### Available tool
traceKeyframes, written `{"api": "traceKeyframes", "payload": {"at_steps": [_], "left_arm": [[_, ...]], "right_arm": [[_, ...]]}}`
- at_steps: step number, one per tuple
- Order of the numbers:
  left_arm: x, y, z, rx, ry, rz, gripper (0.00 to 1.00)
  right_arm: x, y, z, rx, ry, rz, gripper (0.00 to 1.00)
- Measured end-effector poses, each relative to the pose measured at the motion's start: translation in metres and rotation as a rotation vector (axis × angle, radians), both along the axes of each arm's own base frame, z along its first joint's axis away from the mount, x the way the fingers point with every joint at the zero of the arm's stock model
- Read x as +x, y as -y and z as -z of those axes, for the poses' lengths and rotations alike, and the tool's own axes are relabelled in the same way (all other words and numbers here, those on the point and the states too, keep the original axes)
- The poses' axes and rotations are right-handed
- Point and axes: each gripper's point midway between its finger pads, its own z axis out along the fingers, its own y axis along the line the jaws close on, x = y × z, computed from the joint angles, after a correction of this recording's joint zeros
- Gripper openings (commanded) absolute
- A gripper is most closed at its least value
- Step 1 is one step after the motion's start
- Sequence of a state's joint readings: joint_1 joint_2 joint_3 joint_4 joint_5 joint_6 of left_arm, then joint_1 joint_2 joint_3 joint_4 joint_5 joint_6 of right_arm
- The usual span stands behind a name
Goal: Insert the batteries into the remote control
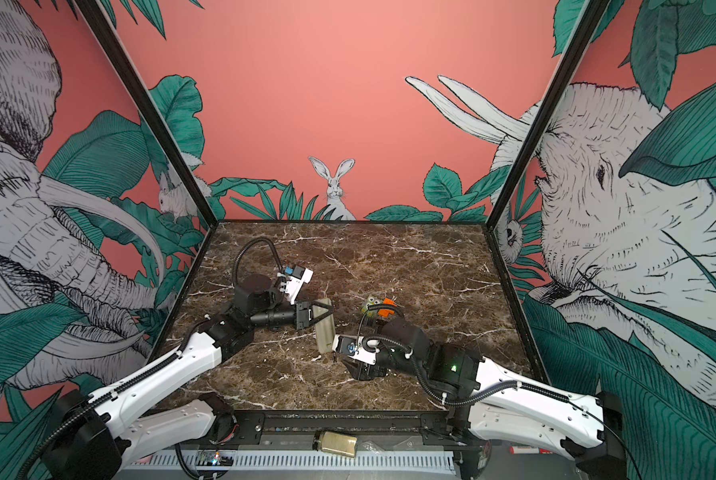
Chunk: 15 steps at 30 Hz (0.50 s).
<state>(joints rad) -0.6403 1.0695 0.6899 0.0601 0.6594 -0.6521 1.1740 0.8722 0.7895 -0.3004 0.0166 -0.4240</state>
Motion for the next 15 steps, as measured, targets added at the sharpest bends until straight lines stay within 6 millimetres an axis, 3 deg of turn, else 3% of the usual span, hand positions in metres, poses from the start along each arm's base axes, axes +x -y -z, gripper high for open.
{"api": "traceKeyframes", "payload": {"at_steps": [7,15], "left_arm": [[-0.006,0.002,0.015,0.012,-0.081,0.023,0.00],[-0.010,0.004,0.024,0.003,-0.153,0.034,0.00]], "right_arm": [[0.000,-0.012,0.013,-0.052,0.027,-0.031,0.74],[-0.009,-0.024,0.018,-0.080,0.060,-0.083,0.76]]}}
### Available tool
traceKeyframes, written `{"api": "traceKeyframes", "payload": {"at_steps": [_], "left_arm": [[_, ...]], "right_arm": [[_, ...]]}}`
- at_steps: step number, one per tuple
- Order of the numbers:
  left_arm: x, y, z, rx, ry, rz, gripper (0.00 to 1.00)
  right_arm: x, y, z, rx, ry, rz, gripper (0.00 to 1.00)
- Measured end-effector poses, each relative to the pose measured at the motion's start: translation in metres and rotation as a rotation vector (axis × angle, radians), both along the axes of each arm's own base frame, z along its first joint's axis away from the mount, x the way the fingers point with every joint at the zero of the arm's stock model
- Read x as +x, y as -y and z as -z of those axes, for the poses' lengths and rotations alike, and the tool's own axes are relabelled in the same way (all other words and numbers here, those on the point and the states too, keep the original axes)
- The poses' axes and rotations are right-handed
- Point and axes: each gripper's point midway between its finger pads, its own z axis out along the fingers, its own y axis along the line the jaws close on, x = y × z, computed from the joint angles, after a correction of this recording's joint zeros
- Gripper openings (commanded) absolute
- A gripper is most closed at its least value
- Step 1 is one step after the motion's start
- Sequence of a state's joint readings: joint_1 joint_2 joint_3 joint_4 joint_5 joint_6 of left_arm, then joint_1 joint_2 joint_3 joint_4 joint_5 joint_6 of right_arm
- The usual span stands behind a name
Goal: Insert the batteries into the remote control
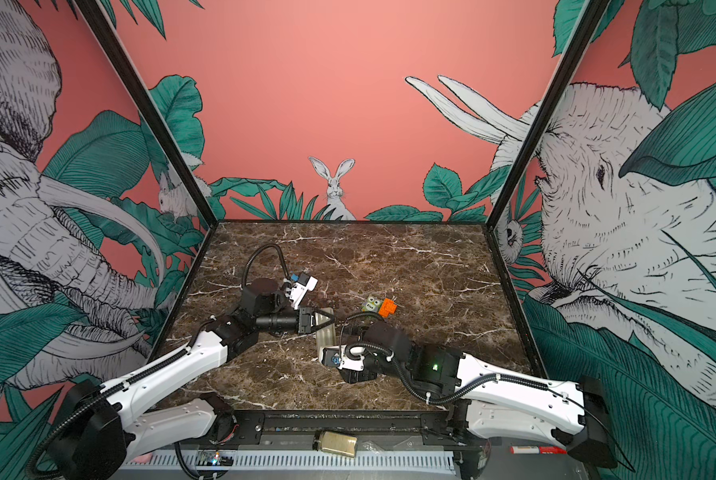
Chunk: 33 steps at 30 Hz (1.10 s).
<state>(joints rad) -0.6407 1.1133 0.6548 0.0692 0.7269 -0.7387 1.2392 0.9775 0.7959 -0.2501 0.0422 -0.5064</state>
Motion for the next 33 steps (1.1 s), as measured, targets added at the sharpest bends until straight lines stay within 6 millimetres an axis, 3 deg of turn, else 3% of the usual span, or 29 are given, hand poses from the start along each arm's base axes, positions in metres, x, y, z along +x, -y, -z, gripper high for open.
{"api": "traceKeyframes", "payload": {"at_steps": [10,33], "left_arm": [[-0.006,0.006,0.004,-0.004,-0.043,0.027,0.00],[-0.016,0.014,-0.002,-0.037,-0.055,0.074,0.00]], "right_arm": [[-0.001,-0.013,0.005,-0.021,0.055,-0.019,0.76],[0.006,-0.016,0.007,-0.043,0.110,0.001,0.81]]}}
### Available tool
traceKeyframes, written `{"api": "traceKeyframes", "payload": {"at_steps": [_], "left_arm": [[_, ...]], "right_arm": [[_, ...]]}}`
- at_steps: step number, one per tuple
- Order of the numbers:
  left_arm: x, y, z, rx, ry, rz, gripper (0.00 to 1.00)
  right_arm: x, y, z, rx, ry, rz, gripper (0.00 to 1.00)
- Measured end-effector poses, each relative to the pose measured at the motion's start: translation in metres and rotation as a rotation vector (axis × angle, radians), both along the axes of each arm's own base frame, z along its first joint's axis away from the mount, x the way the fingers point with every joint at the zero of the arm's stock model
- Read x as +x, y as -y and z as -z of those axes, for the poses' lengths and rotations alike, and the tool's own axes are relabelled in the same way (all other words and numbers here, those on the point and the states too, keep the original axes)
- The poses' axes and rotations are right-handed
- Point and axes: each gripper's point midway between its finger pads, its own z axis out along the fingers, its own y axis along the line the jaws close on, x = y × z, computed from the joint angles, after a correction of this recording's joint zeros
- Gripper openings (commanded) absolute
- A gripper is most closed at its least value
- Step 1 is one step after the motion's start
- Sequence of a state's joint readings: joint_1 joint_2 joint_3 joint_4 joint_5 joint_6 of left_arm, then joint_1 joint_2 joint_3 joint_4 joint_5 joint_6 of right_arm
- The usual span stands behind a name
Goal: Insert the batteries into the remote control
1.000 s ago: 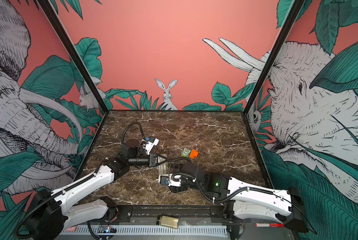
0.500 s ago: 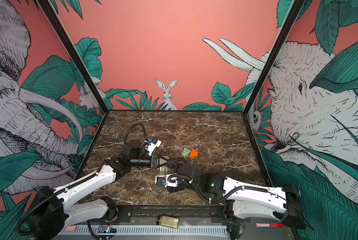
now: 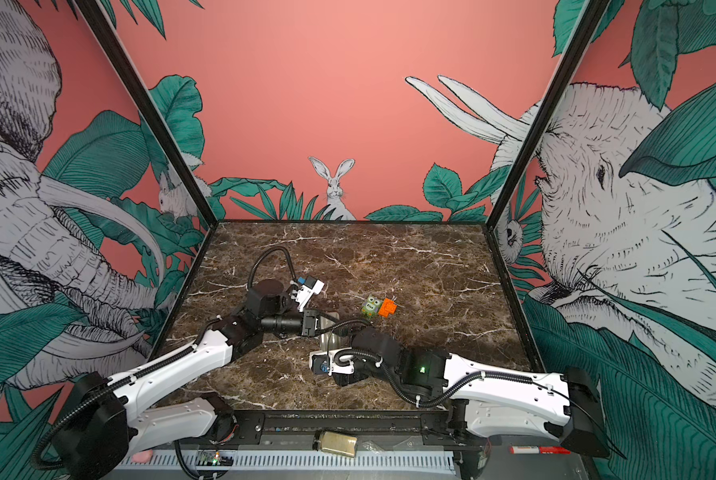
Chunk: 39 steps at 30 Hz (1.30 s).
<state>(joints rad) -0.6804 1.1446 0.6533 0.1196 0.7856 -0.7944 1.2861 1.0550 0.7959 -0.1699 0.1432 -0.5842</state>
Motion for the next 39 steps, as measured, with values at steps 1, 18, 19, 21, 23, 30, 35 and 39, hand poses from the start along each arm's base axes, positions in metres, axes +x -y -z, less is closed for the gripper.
{"api": "traceKeyframes", "payload": {"at_steps": [1,18,19,21,23,30,35,39], "left_arm": [[0.000,0.000,0.000,-0.002,0.000,0.002,0.00],[-0.001,-0.001,0.003,0.002,-0.004,0.002,0.00],[-0.001,-0.001,0.003,0.002,-0.004,0.002,0.00],[-0.001,-0.001,0.004,0.003,-0.005,0.002,0.00],[-0.001,-0.001,0.005,0.005,-0.007,0.001,0.00],[-0.001,-0.001,0.005,0.004,-0.004,0.000,0.00],[-0.001,-0.001,0.005,0.003,-0.003,-0.001,0.00],[-0.001,-0.001,0.006,0.005,-0.003,-0.002,0.00]], "right_arm": [[0.000,0.000,0.002,-0.007,0.002,0.000,0.81],[0.005,0.003,0.008,-0.044,0.037,0.027,0.80],[0.006,0.003,0.008,-0.045,0.039,0.028,0.80],[0.006,0.003,0.008,-0.048,0.042,0.030,0.80],[0.006,0.003,0.009,-0.051,0.043,0.029,0.80],[0.007,0.003,0.010,-0.056,0.047,0.032,0.80],[0.008,0.004,0.011,-0.058,0.049,0.035,0.80],[0.008,0.004,0.012,-0.061,0.049,0.037,0.81]]}}
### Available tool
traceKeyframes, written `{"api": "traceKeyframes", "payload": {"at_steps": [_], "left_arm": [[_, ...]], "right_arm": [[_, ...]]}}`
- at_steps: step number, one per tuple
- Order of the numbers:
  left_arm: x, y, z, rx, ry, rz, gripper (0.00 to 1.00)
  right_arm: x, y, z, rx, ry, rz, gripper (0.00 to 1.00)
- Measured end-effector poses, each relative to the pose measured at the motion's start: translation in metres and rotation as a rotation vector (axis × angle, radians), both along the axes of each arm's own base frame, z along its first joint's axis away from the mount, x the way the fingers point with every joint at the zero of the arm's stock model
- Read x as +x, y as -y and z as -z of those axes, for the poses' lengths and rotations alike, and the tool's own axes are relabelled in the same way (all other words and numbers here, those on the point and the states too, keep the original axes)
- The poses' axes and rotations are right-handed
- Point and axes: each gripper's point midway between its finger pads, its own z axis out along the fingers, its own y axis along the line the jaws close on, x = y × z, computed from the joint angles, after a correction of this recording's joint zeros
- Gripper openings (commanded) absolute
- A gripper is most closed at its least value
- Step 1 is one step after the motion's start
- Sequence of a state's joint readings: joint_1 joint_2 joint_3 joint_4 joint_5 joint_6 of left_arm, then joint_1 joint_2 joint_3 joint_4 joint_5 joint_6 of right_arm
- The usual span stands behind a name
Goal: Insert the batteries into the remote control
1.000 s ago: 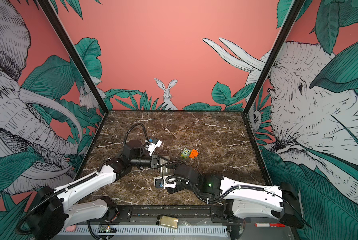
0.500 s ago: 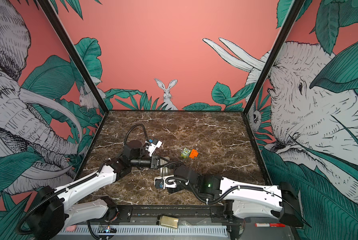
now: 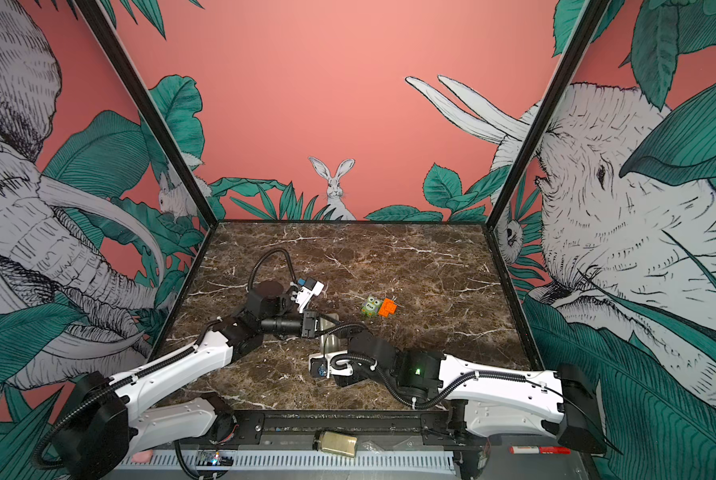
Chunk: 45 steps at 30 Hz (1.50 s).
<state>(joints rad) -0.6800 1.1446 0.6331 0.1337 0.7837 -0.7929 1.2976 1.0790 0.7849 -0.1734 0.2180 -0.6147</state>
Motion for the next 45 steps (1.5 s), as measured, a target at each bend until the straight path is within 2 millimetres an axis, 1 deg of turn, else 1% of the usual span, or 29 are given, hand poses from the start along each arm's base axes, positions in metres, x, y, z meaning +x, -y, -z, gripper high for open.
{"api": "traceKeyframes", "payload": {"at_steps": [12,28,40,45], "left_arm": [[0.004,-0.001,0.005,0.012,0.015,-0.020,0.00],[0.010,-0.003,0.007,0.025,0.046,-0.045,0.00],[0.012,-0.003,0.007,0.027,0.053,-0.055,0.00],[0.005,-0.003,0.012,0.041,0.026,-0.031,0.00]], "right_arm": [[0.005,-0.001,0.008,-0.026,0.018,0.028,0.79],[0.012,0.002,0.012,-0.049,0.043,0.073,0.78],[0.016,0.004,0.010,-0.051,0.056,0.093,0.77],[0.023,0.007,0.002,-0.031,0.088,0.134,0.77]]}}
